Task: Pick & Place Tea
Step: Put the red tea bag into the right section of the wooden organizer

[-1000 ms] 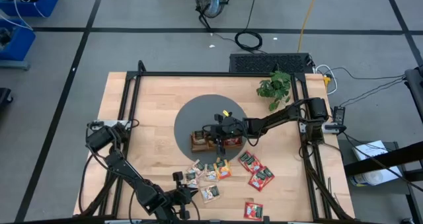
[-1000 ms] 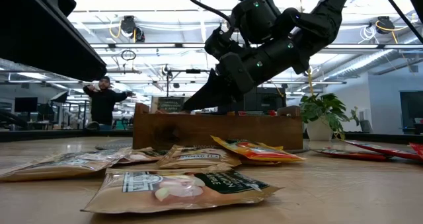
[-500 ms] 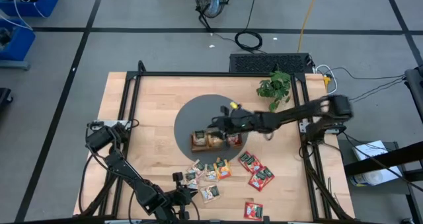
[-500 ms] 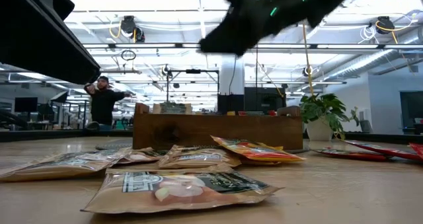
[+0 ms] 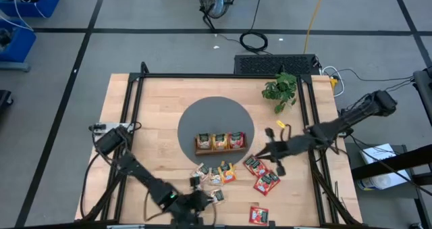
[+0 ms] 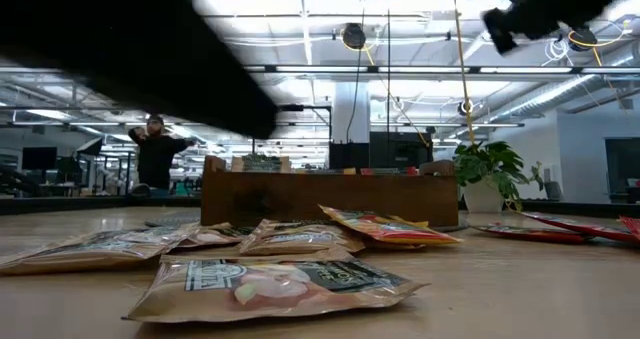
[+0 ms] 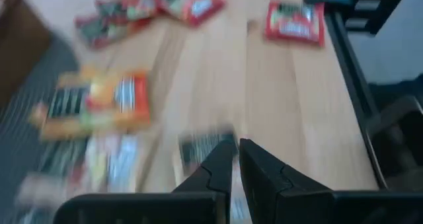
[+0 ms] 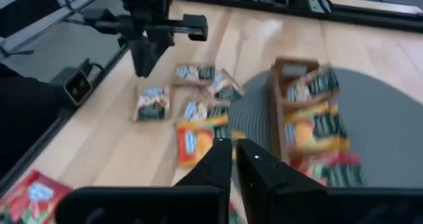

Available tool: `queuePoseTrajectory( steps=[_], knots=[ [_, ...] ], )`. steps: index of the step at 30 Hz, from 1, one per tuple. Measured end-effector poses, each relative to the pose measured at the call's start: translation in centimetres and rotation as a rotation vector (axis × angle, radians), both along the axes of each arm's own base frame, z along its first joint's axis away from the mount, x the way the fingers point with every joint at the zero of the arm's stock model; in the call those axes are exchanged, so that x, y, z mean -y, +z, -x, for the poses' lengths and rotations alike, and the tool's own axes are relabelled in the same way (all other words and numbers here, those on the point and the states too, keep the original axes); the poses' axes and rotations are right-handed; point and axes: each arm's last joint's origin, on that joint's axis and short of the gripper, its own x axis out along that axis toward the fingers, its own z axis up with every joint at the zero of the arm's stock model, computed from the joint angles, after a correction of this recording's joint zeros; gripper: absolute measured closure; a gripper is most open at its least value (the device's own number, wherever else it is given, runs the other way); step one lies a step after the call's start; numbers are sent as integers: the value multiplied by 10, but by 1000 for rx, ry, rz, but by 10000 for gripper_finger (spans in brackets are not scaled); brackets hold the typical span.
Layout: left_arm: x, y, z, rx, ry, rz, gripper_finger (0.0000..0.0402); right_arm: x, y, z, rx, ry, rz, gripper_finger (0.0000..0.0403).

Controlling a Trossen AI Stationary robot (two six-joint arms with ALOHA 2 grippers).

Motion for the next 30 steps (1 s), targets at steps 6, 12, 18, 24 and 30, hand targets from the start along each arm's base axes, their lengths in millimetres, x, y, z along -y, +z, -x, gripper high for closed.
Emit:
queuePoseTrajectory(
  steps=[6, 12, 18, 24, 30],
  knots=[
    [-21, 12, -28, 112, -44, -74, 364, -3, -49, 30, 151, 76, -68, 400],
    [-42, 28, -53, 235, -157, -112, 364, 2, -80, 48, 189, 102, -106, 401],
    [-54, 20, -58, 151, -181, -63, 364, 3, -86, 50, 151, 98, -166, 399],
    [-47, 12, -53, 90, -217, 7, 364, -1, -92, 50, 105, 110, -158, 399],
    [-47, -5, -52, 28, -198, 4, 364, -5, -96, 50, 88, 73, -188, 400]
  ],
)
